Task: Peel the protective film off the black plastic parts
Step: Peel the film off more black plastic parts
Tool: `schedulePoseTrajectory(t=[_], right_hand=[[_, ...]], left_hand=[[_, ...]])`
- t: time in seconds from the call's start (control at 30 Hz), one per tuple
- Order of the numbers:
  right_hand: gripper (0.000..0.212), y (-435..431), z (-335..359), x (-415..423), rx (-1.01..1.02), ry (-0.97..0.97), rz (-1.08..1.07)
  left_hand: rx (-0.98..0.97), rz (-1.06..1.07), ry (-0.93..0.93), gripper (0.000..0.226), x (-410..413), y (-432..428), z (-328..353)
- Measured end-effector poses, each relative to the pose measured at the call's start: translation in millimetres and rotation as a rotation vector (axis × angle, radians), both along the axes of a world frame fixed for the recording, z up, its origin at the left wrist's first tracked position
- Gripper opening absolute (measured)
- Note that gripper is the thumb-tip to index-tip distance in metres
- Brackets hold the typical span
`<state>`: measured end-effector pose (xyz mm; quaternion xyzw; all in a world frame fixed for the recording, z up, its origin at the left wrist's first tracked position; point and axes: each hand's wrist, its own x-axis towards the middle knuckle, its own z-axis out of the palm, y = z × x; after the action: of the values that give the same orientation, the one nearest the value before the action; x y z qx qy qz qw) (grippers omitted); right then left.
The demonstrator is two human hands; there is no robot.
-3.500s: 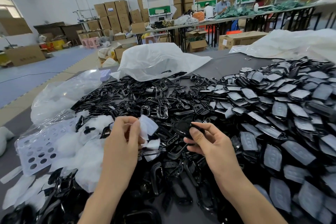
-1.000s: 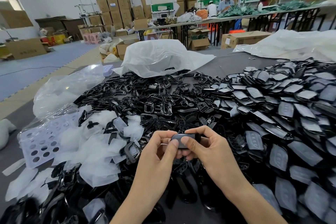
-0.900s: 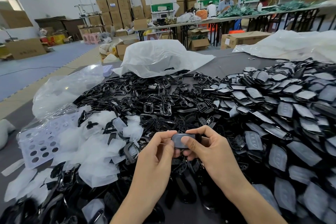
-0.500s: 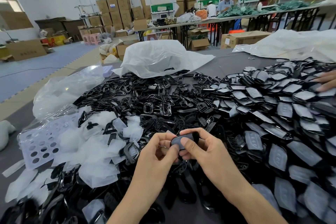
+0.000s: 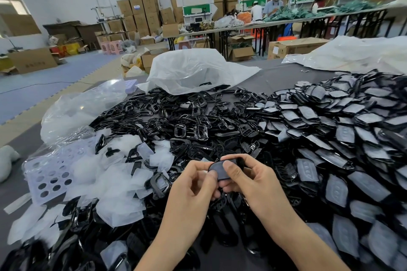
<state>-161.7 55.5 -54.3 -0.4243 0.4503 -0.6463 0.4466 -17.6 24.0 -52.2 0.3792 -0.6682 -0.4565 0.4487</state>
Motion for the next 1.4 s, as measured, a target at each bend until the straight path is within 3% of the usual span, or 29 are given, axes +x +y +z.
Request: schedulePoseTrajectory(t=[0.27,0.67,0.87,0.97,1.17,1.4], right_hand=[[0.032,-2,0,1,0.047,-0.109,0.053],[0.004,-3,2,-1,0.101,-0.292,0.14],[0.024,0,3,-4,0.098,-0.115,0.133],[0.02,0,5,-5,0.107,-0.057,0.086],[0.026,-1,3,-7,0.099,-0.158,-0.081],[0.033,0,4,-13,0.119,-0.2,-0.093]], left_hand=[[-0.029,0.015,0.015,0.022,1,0,-1],[-0.093,-0.035,-0.032,0.02,1,1,-3],[-0.314,-0.023,-0.196,0.028,3,1,-5],[-0.45,-0.004,-0.283,0.032,5,3,-3],[-0.722,-0.049,-0.547,0.032,5,10,1],[-0.749,-0.171,-0.542,0.039,-5,21,1]])
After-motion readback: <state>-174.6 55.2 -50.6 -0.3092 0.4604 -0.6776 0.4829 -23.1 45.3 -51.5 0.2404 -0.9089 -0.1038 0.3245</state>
